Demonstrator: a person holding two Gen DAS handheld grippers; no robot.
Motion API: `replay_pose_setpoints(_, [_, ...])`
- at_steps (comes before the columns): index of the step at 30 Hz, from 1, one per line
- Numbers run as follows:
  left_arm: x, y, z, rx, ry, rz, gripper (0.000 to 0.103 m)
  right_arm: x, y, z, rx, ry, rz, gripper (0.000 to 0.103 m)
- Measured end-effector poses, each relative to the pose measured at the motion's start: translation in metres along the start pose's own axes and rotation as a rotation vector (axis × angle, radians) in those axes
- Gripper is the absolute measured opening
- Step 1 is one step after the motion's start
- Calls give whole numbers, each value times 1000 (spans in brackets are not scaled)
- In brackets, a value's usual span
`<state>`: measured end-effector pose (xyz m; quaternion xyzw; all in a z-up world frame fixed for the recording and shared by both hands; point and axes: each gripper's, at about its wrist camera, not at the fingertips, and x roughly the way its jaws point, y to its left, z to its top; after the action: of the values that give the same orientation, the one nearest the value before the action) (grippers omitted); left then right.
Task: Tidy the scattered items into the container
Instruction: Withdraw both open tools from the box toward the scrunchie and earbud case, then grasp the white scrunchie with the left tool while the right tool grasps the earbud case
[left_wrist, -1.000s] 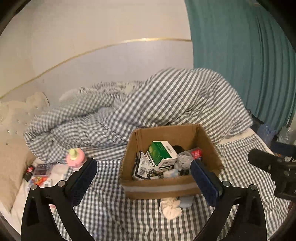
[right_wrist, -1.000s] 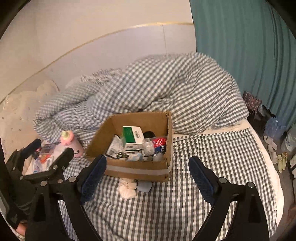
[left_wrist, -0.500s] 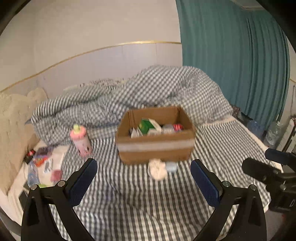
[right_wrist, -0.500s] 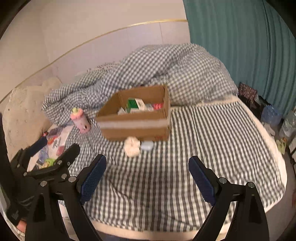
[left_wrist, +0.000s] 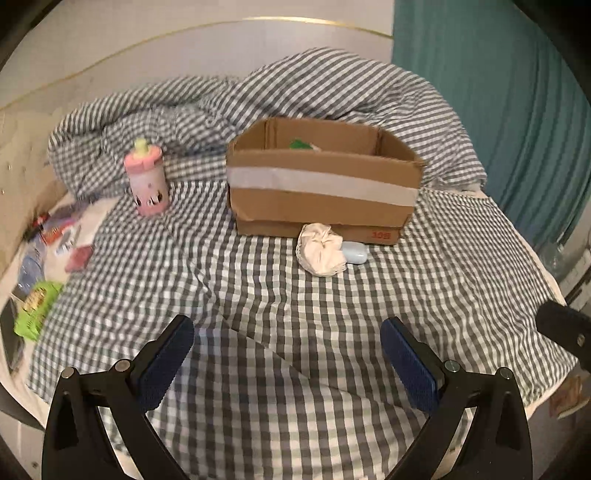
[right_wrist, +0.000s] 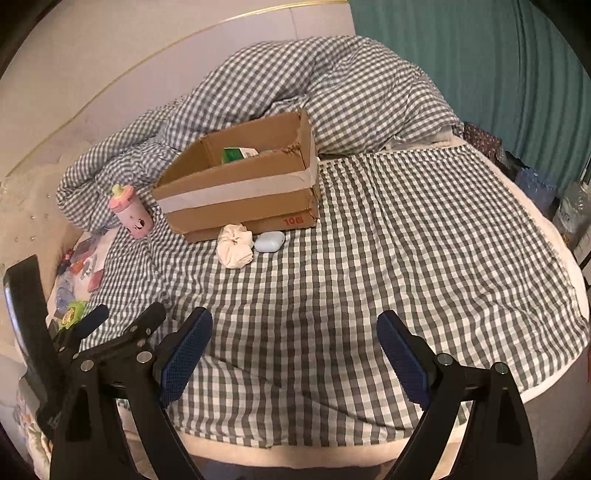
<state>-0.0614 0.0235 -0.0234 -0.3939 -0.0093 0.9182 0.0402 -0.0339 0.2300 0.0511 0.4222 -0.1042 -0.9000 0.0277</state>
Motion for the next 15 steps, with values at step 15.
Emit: replay_pose_setpoints(15, [136,-25,33,65,32,25,103,118,-43,30,73,142,6,91])
